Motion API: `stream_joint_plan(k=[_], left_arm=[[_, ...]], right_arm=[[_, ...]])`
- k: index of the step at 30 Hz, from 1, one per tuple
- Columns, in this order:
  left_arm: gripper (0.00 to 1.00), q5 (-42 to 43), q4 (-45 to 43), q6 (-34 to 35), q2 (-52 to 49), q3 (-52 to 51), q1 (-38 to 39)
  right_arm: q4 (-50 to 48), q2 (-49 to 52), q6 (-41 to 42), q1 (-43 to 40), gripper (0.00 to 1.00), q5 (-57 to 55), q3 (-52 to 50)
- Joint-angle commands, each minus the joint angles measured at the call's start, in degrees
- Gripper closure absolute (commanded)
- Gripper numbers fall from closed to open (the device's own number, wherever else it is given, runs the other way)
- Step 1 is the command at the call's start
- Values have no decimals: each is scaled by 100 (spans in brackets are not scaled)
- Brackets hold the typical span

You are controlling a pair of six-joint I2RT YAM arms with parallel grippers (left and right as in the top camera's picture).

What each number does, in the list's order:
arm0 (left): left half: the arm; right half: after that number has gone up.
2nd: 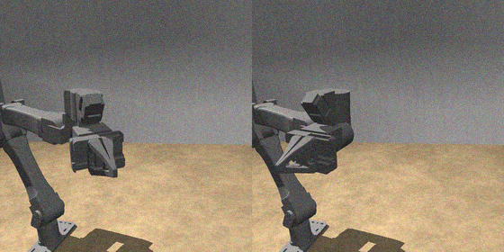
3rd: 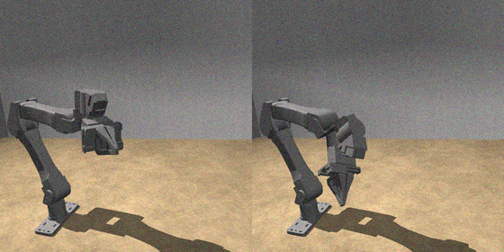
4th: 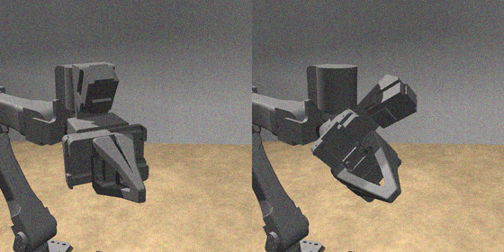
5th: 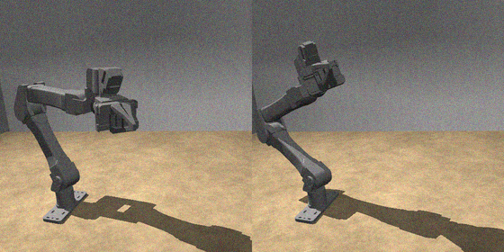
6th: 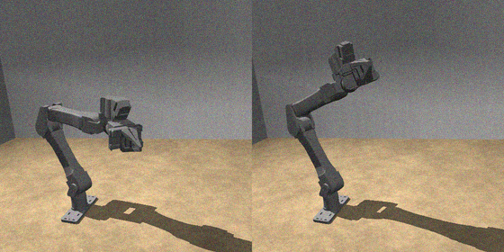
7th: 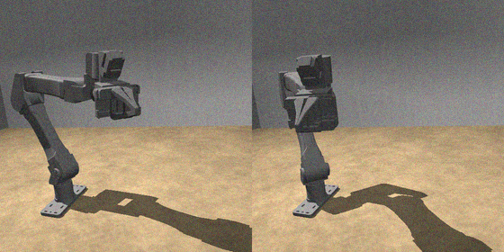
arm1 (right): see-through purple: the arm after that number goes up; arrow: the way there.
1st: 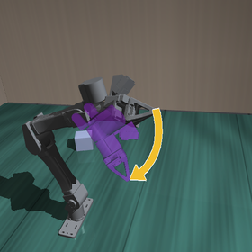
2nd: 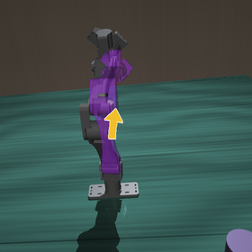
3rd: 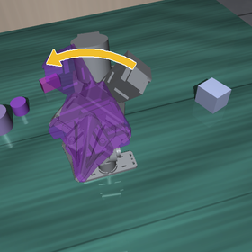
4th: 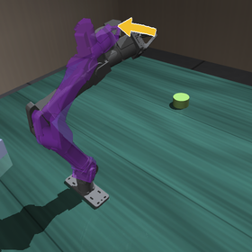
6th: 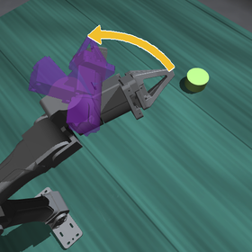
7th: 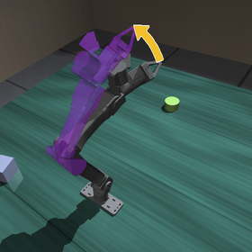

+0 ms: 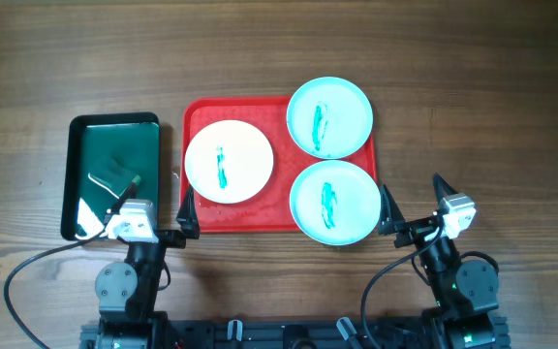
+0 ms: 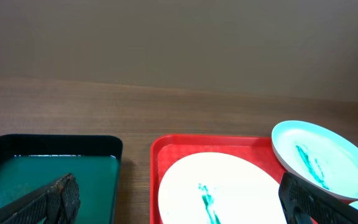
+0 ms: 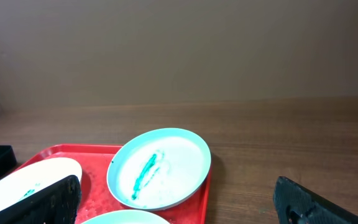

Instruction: Clean dirty plates on tray and stack at the side

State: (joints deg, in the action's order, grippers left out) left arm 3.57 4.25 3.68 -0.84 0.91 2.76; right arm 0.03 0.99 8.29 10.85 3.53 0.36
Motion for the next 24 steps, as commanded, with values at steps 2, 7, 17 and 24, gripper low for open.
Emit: stream_joint_plan(k=[2,7,17,24], left_arm=[[0,66,-20,-90,46,-55,39],[0,66,-20,-90,46,-55,39],[0,66,-20,-90,46,-55,39],[0,70,-22,-42,46,-55,39]], right_arm=[[-13,-20,76,22,0,-52,-7],[-15,-20,-289,22,0,-92,-7],[-17,-20,-278,22,0,-94,-7],[-28,-20,-271,22,0,-94,-7]])
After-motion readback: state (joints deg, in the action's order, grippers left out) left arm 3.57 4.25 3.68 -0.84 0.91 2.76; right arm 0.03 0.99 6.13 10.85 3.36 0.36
